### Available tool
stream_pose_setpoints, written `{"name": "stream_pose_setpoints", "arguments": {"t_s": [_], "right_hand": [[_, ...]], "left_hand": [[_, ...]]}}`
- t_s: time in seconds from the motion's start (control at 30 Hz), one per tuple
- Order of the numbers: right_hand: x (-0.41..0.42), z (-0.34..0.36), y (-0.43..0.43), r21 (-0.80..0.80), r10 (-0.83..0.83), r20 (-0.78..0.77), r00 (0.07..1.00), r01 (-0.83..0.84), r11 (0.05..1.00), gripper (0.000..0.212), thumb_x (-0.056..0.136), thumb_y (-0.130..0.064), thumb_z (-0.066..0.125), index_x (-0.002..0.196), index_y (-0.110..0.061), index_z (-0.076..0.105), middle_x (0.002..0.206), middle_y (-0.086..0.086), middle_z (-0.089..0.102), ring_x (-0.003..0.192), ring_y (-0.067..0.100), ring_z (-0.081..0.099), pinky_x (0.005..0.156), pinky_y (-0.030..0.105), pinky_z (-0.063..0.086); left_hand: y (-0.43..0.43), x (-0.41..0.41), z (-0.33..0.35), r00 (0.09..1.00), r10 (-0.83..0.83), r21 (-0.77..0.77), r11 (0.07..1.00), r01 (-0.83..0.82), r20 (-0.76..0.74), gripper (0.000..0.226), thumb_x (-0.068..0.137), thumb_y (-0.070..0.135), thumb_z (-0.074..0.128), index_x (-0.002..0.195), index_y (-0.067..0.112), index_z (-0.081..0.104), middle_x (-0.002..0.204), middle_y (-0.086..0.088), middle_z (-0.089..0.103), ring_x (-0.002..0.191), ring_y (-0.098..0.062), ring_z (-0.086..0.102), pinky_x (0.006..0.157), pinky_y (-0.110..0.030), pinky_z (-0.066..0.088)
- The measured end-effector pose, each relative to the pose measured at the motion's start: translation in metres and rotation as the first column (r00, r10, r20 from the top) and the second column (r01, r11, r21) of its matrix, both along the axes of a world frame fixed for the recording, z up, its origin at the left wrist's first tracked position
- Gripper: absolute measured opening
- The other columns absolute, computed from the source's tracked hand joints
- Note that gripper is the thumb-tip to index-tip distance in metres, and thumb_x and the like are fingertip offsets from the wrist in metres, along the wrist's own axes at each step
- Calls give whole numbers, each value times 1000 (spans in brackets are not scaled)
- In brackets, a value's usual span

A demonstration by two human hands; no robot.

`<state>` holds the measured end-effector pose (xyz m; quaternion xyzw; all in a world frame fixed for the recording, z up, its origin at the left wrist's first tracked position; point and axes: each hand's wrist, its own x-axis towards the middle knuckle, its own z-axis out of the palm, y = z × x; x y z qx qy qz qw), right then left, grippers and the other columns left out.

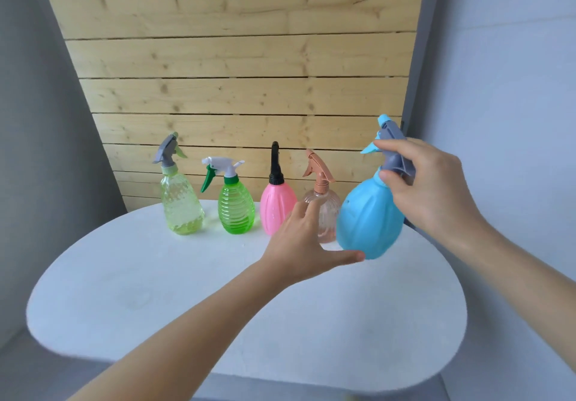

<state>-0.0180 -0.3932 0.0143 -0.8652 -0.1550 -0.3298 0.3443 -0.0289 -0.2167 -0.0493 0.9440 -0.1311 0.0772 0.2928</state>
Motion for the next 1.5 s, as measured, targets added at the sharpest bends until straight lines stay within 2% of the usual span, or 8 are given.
{"name": "stream_pose_setpoints", "arguments": {"t_s": [0.37, 0.57, 0.73, 0.83, 0.97, 1.1, 1.3, 1.5], "right_hand": [[-103, 27, 87, 160, 228, -114, 967, -209, 965, 45, 86, -13, 67, 129, -24, 60, 103, -1, 68, 93, 18, 62, 74, 1, 37], [-116, 35, 126, 263, 346, -428, 835, -251, 931, 52, 79, -38, 66, 128, -34, 47, 111, 4, 66, 104, 27, 64, 85, 48, 55], [-133, 29, 156, 442, 552, -508, 661, -350, 826, 15, 91, -4, 62, 103, -7, 53, 87, 7, 67, 58, 3, 66, 47, 16, 51], [-143, 23, 167, 504, 650, -504, 569, -418, 756, 21, 92, -1, 59, 111, -5, 51, 97, 11, 70, 75, 12, 71, 61, 20, 56], [-163, 21, 176, 360, 739, -499, 453, -667, 652, 25, 91, 8, 54, 108, -10, 57, 104, 5, 70, 101, 10, 67, 92, 24, 52], [-173, 25, 179, 89, 562, -574, 596, -637, 766, 38, 97, 0, 47, 119, -28, 61, 134, -7, 54, 122, 6, 51, 107, 28, 40], [-198, 32, 193, 235, 438, -770, 463, -432, 870, 35, 98, -35, 50, 106, -4, 63, 86, 15, 70, 65, 18, 65, 54, 24, 53], [-222, 18, 201, -187, 458, -566, 686, -648, 739, 29, 87, -1, 61, 97, -28, 70, 104, -3, 70, 100, 16, 63, 82, 13, 44]], "left_hand": [[56, -112, 18, 962, 257, -192, 953, -235, 94, 93, 59, 45, 84, 134, 25, 31, 125, 10, 47, 112, -13, 47, 89, -32, 44], [115, -164, 20, 943, 320, -75, 946, -314, 89, 92, 58, 46, 84, 132, 25, 33, 125, 9, 48, 108, -14, 48, 83, -25, 40], [156, -199, 21, 931, 365, 41, 930, -365, 21, 91, 58, 49, 83, 132, 29, 34, 118, 11, 52, 104, -15, 51, 86, -27, 42], [176, -215, 19, 937, 345, -9, 938, -346, -64, 90, 57, 45, 85, 132, 30, 38, 115, 13, 54, 103, -12, 53, 86, -25, 44], [197, -239, 14, 946, 282, -82, 951, -298, -161, 89, 57, 39, 89, 132, 31, 41, 113, 12, 57, 102, -9, 56, 84, -27, 50], [215, -255, 10, 918, 394, -48, 917, -396, -53, 94, 55, 43, 87, 134, 28, 38, 116, 10, 54, 104, -14, 52, 86, -28, 45], [225, -288, 3, 909, 416, -22, 909, -416, 5, 91, 56, 43, 85, 132, 34, 37, 121, 14, 48, 105, -12, 49, 86, -26, 42], [230, -307, -12, 919, 394, -60, 917, -395, -26, 90, 54, 44, 86, 129, 36, 37, 117, 16, 48, 103, -10, 48, 84, -23, 40]]}}
